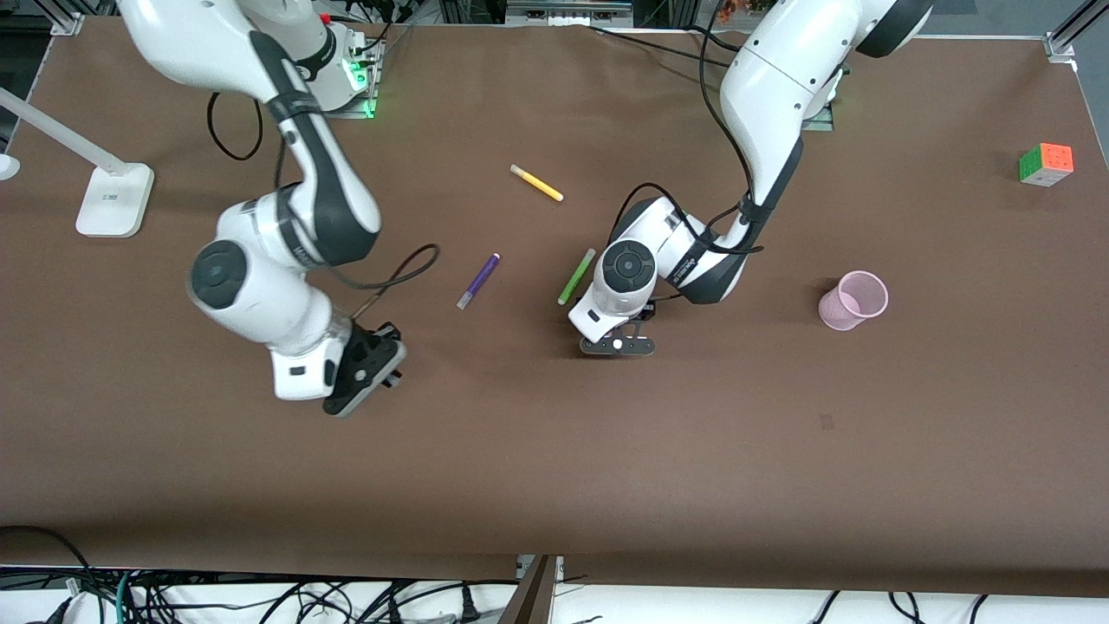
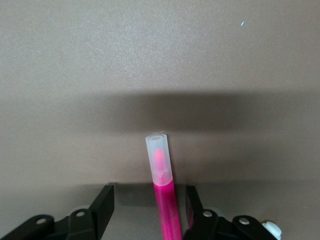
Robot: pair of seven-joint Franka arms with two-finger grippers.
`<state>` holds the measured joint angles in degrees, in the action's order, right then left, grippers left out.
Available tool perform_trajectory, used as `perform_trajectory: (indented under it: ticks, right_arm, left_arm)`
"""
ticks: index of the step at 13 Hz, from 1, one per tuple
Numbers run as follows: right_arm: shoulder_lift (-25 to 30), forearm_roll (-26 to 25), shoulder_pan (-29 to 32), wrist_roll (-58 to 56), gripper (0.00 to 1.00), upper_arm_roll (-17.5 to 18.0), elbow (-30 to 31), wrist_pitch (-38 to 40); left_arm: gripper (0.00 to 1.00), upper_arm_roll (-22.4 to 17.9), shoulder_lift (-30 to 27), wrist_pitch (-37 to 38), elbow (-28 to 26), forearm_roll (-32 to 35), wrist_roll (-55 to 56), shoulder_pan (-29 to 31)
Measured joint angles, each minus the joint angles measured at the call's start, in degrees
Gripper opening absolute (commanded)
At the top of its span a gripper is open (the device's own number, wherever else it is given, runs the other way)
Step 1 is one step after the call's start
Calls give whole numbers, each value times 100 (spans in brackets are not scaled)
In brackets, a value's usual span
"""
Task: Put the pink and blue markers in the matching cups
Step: 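Carry the blue marker toward the blue cup while the left gripper lifts the pink marker, then lower the blue marker into the blue cup while the left gripper carries pink marker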
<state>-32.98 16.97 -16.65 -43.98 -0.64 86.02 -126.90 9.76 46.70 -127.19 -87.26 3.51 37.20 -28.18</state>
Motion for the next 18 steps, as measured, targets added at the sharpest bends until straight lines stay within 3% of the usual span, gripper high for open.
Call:
perform_trajectory:
  ticks: [3, 4, 9, 13, 15, 18]
  right_arm:
    - [0, 891, 410, -1359, 9, -5, 6, 382]
    - [1, 1063, 492, -1659, 9, -5, 0, 525]
    - [34, 1587, 841, -2787, 9, -4, -74, 1155]
    - [25, 2110, 1216, -3801, 9, -4, -68, 1526]
    - [-20, 2326, 1325, -4172, 9, -3, -60, 1629]
    - [-238, 2761, 1464, -4893, 9, -3, -54, 1679]
  left_arm:
    - [4, 1, 19, -33, 3, 0, 2, -5]
    - [0, 2, 18, -44, 24, 0, 3, -12]
    - [0, -27, -132, 195, 165, 0, 19, 11]
    - [0, -71, -1229, 1950, 358, 2, -484, 402]
    - [0, -80, -1811, 2738, 361, 3, -1196, 763]
    - [0, -89, -2395, 3348, 350, -5, -2667, 1406]
